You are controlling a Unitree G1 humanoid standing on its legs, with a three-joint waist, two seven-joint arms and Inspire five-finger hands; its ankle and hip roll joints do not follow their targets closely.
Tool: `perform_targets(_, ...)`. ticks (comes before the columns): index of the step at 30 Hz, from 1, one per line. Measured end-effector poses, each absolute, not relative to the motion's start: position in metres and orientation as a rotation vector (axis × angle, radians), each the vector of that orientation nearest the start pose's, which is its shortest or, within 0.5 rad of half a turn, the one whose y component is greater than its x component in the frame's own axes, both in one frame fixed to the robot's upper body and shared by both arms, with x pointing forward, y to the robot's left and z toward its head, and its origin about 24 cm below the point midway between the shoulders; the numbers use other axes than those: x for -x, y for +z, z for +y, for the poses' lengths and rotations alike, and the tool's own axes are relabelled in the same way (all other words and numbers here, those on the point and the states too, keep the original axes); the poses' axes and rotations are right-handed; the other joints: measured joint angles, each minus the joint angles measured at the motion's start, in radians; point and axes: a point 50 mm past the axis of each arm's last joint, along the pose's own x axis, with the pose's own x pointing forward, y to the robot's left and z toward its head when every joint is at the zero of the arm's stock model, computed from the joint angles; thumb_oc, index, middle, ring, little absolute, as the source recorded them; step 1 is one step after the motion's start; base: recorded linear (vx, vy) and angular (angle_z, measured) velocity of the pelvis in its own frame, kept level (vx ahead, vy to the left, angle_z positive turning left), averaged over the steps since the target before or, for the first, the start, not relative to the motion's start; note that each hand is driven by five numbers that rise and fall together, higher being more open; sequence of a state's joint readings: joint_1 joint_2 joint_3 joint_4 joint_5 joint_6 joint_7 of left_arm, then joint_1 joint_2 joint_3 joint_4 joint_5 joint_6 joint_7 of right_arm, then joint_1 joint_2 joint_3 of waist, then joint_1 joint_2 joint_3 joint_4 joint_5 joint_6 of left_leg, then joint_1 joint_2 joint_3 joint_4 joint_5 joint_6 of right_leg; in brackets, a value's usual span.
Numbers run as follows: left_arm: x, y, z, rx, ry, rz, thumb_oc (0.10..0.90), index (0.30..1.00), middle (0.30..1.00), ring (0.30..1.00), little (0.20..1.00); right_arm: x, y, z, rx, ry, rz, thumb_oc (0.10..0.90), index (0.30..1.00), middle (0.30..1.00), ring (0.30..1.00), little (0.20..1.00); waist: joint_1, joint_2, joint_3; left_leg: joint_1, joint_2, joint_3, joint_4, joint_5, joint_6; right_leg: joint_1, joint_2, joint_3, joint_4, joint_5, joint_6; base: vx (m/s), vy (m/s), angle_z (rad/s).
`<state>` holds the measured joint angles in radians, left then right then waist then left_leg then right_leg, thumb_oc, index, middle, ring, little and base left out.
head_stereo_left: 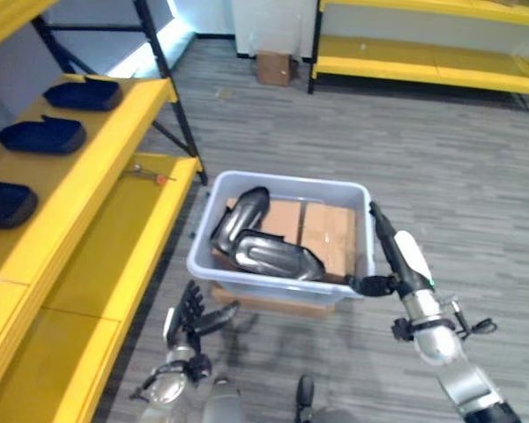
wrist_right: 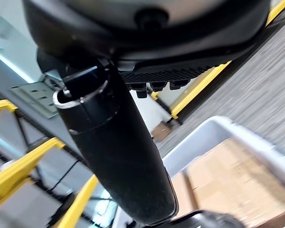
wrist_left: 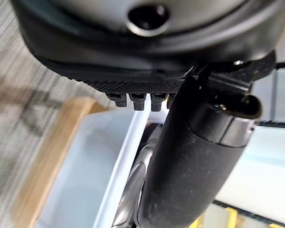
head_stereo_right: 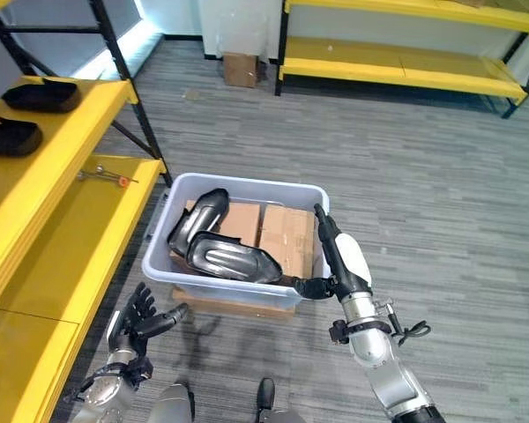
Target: Move parts from the plastic box to the shelf.
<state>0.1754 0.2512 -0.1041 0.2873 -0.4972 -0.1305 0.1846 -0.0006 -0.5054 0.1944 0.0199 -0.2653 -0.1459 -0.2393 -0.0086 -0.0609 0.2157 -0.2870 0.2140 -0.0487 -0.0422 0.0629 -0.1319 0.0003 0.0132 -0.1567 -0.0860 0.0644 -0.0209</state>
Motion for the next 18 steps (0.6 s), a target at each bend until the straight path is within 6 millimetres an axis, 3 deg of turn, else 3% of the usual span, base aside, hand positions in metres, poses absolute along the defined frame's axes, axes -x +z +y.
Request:
perform_targets(1, -0.190, -0.049, 0.210, 0.197, 0.270, 0.370, 0.900, 1.000, 1.000, 1.000, 1.000, -0.249, 0.060, -0.202, 0.738, 0.021, -0.179, 0.900, 1.000, 1.000, 1.000, 1.000, 0.016, 0.009, 0.018, 0.024, 0.011, -0.037, -0.044, 0.026, 0.004, 0.025, 0.014, 0.036, 0.000, -0.009, 0.009, 0.39, 0.538, -1.33)
perform_targets(3, -0.184, -0.055, 0.210, 0.196, 0.269, 0.399, 0.900, 1.000, 1.000, 1.000, 1.000, -0.246, 0.059, -0.205, 0.733, 0.007, -0.172, 0.900, 1.000, 1.000, 1.000, 1.000, -0.001, 0.039, 0.026, 0.101, -0.009, 0.008, 0.020, 0.039, 0.021, 0.079, 0.007, 0.084, -0.001, -0.025, -0.002, 0.25, 0.384, -1.03)
perform_targets(5, -0.185, -0.052, 0.207, 0.205, 0.250, 0.385, 0.900, 1.000, 1.000, 1.000, 1.000, -0.239, 0.059, -0.217, 0.754, -0.028, -0.154, 0.900, 1.000, 1.000, 1.000, 1.000, -0.028, 0.080, 0.017, 0.162, -0.016, 0.037, 0.015, 0.035, 0.040, 0.095, 0.002, 0.090, 0.000, -0.043, 0.020, 0.11, 0.230, -0.30)
perform_targets(6, -0.191, -0.047, 0.208, 0.203, 0.242, 0.358, 0.900, 1.000, 1.000, 1.000, 1.000, -0.236, 0.057, -0.223, 0.752, -0.051, -0.133, 0.900, 1.000, 1.000, 1.000, 1.000, -0.033, 0.078, 0.019, 0.182, -0.028, 0.060, -0.014, 0.099, 0.027, 0.092, -0.019, 0.108, 0.002, -0.052, 0.042, 0.14, 0.341, -0.61)
perform_targets(8, -0.193, -0.042, 0.216, 0.190, 0.260, 0.337, 0.900, 1.000, 1.000, 1.000, 1.000, -0.232, 0.051, -0.222, 0.743, -0.046, -0.105, 0.900, 1.000, 1.000, 1.000, 1.000, -0.016, 0.046, 0.019, 0.210, -0.089, 0.145, -0.037, 0.089, 0.064, 0.078, -0.092, 0.115, 0.009, -0.048, 0.064, 0.08, 0.234, -0.70)
perform_targets(10, -0.195, -0.040, 0.221, 0.180, 0.267, 0.327, 0.900, 1.000, 1.000, 1.000, 1.000, -0.229, 0.048, -0.222, 0.743, -0.034, -0.092, 0.900, 1.000, 1.000, 1.000, 1.000, -0.015, 0.038, 0.022, 0.216, -0.123, 0.167, -0.036, 0.077, 0.084, 0.082, -0.130, 0.098, 0.001, -0.045, 0.072, 0.02, 0.143, -0.29)
perform_targets(11, -0.198, -0.033, 0.225, 0.163, 0.263, 0.298, 0.900, 1.000, 1.000, 1.000, 1.000, -0.227, 0.045, -0.221, 0.740, -0.025, -0.077, 0.900, 1.000, 1.000, 1.000, 1.000, -0.015, 0.026, 0.029, 0.217, -0.157, 0.178, -0.033, 0.060, 0.109, 0.080, -0.163, 0.074, 0.000, -0.034, 0.095, 0.01, 0.145, -0.03)
perform_targets(18, -0.206, -0.019, 0.236, 0.108, 0.246, 0.248, 0.900, 1.000, 1.000, 1.000, 1.000, -0.240, 0.058, -0.214, 0.726, -0.028, -0.140, 0.900, 1.000, 1.000, 1.000, 1.000, 0.012, -0.032, 0.062, 0.164, -0.184, 0.176, -0.016, 0.046, 0.128, 0.039, -0.189, 0.055, -0.001, -0.028, 0.123, -0.04, 0.049, 0.02)
